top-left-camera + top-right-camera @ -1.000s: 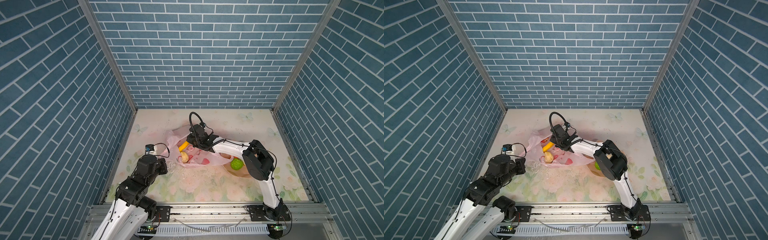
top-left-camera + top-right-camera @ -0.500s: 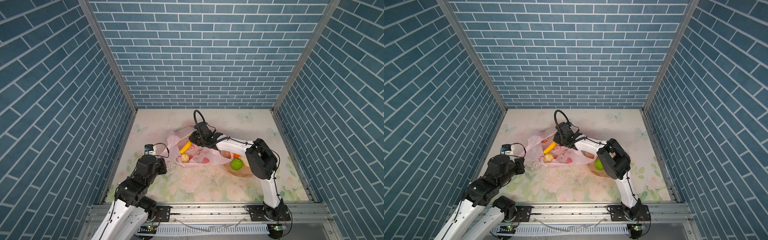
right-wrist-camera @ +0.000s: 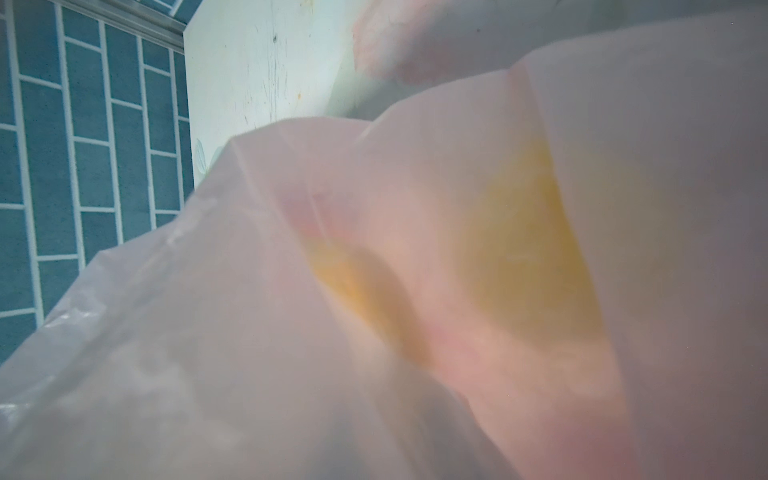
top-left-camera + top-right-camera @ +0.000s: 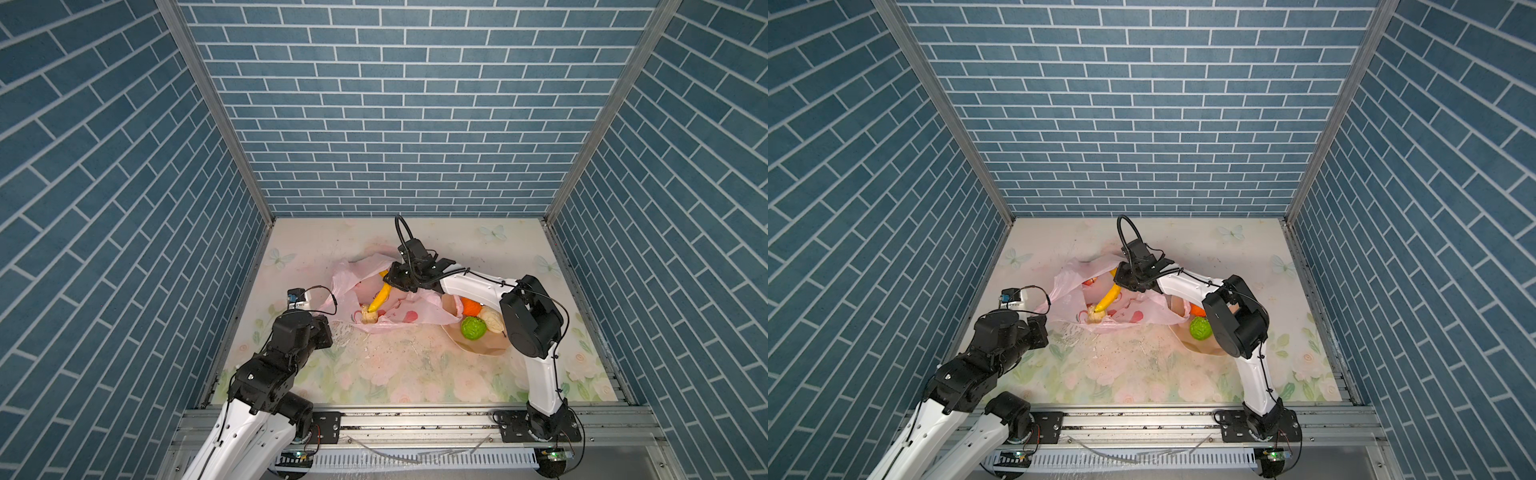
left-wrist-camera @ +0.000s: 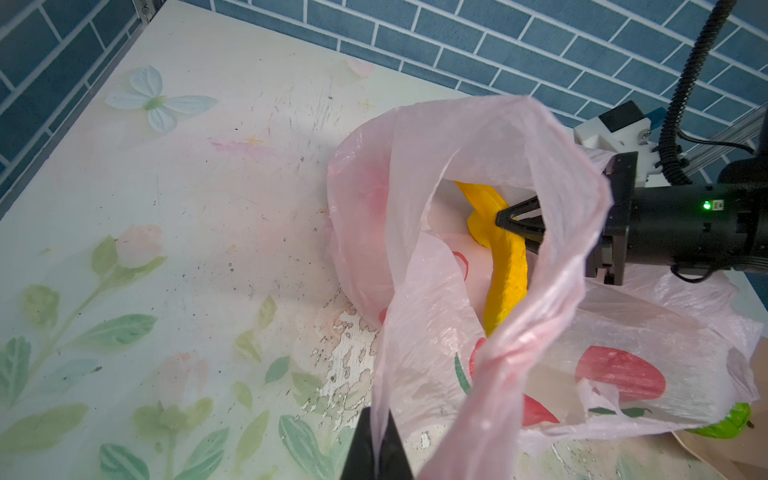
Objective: Take the fake fruits out of the plastic bag
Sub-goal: 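Grasp the yellow banana inside the bag with the right gripper, then lift the yellow banana out of the bag toward the peach bowl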
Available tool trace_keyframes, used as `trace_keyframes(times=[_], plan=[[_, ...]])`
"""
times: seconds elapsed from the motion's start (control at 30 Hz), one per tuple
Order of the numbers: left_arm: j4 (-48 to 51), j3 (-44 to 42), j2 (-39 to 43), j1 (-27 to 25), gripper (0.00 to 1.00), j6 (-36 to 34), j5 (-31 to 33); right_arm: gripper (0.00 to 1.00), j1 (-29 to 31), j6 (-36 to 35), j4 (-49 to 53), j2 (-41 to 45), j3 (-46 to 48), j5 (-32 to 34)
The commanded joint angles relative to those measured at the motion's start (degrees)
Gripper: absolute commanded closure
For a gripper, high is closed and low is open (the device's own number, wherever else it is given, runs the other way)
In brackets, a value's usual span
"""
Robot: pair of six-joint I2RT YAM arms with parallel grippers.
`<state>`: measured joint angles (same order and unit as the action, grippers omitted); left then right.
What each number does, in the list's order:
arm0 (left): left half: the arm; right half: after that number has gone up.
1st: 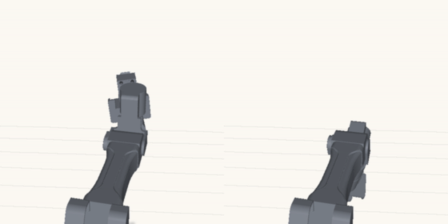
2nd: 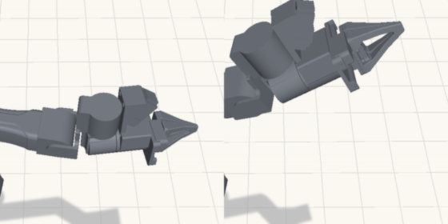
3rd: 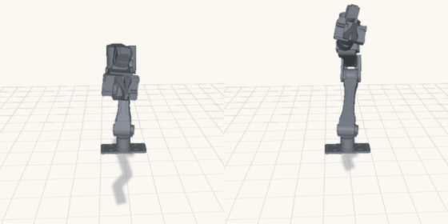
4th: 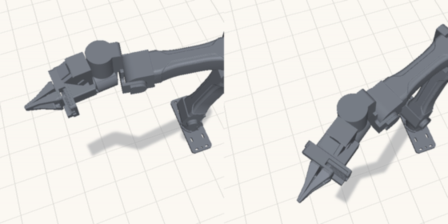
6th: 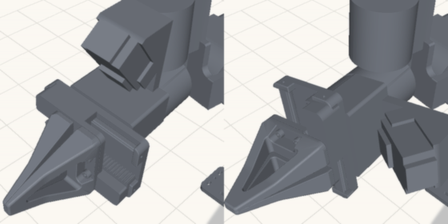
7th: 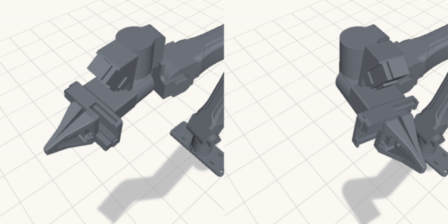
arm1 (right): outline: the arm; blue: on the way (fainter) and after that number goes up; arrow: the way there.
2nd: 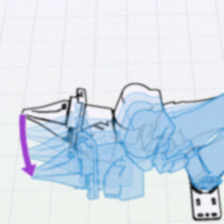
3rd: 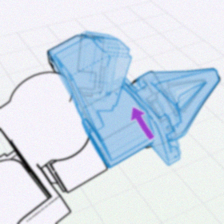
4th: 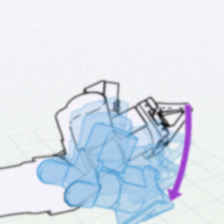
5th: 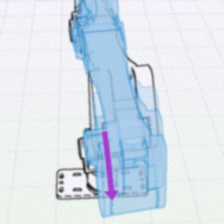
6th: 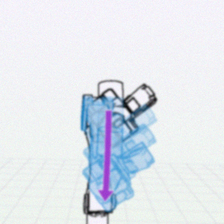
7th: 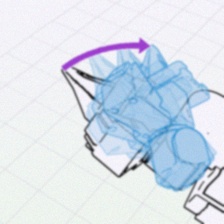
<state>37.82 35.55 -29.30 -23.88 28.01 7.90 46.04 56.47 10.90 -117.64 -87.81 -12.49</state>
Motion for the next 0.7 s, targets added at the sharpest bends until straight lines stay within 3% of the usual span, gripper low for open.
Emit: trace_keyframes(times=[0.0, 0.67], plan=[[-0.8, 1.5, -0.7, 0.0, 0.94, -0.1, 1.1, 0.93, -0.2, -2.7, 3.8, 3.6, -1.8, -4.8], [-3.3, 0.5, -1.6, 0.0, 0.94, 0.8, 1.2, 0.93, -0.1, -10.5, 15.3, 14.1, 1.6, -11.9]])
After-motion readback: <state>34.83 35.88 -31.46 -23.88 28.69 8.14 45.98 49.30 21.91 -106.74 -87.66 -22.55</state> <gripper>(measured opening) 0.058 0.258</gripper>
